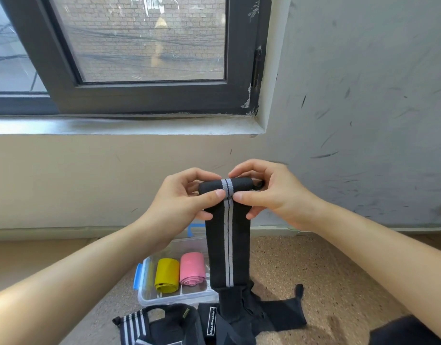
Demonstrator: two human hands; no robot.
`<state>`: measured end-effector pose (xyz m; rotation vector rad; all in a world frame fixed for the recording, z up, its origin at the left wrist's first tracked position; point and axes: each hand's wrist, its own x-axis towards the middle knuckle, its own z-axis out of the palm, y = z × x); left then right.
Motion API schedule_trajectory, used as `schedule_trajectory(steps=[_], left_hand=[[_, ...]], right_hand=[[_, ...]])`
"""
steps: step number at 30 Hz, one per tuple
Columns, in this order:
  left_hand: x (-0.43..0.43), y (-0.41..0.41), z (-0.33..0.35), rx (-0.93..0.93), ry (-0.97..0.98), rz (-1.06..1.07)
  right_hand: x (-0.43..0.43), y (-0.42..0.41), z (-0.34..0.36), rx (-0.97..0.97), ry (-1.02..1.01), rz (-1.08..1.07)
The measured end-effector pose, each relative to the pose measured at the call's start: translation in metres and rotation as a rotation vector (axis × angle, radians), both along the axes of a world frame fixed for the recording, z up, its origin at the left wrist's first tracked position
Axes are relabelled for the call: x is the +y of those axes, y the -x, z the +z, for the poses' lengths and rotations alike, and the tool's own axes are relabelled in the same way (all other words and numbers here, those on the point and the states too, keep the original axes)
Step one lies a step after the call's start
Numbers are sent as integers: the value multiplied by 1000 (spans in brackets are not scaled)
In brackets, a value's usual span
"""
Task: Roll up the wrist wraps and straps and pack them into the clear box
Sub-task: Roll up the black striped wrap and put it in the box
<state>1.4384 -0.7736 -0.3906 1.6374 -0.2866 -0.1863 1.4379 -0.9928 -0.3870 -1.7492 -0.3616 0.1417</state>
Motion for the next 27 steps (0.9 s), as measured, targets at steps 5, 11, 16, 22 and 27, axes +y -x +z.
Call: schedule_trajectory(steps=[5,11,16,22,27], left_hand=[[-2,1,-1,-146,-5,32],[0,0,-3,-216,-83,15],[0,3,-2,95,-8,-108],[-4,2,2,127,28,-41],[1,1,1,63,15,-15]], right_hand=[[0,0,2,233,-129,70],[1,0,0,176,-197,48],[1,0,-1,72,-172,-12],[5,1,-5,-65,-85,-58],[2,2,-3,45,-35,-10]])
